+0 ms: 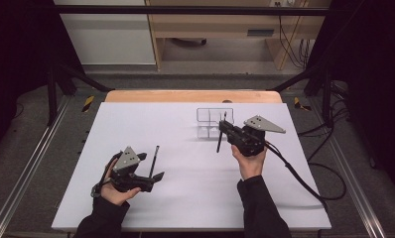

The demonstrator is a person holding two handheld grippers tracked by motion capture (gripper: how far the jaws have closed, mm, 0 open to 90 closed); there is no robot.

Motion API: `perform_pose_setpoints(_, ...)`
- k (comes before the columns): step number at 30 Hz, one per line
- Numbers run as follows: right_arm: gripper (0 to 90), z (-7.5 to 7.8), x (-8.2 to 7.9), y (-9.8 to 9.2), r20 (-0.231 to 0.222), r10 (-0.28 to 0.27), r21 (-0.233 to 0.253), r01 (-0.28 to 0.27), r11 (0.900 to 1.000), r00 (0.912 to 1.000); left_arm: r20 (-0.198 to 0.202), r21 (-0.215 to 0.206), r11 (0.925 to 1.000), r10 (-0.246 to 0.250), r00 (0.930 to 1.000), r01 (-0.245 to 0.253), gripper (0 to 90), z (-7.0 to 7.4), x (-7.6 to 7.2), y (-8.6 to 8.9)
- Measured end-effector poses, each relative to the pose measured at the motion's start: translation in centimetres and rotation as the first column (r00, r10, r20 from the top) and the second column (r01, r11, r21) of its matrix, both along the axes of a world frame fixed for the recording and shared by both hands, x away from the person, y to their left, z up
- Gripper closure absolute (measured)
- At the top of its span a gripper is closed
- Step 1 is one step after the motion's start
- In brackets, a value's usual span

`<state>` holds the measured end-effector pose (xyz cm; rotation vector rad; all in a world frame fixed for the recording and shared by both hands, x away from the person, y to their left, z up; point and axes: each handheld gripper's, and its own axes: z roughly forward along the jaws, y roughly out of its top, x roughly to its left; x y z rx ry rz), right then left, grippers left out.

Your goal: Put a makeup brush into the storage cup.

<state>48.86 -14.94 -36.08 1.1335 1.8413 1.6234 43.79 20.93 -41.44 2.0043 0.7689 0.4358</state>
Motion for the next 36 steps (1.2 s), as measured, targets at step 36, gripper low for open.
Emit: perform_pose_setpoints(36, 84.1, 1.8, 4.0, -0.1, 0.036, -0.092, -0.024, 0.093, 0.995, 0.9951, -0.02, 0.01, 0.9999, -0.005, 0.9998, 0.005, 8.5, -0.3, 0.5, 0.6)
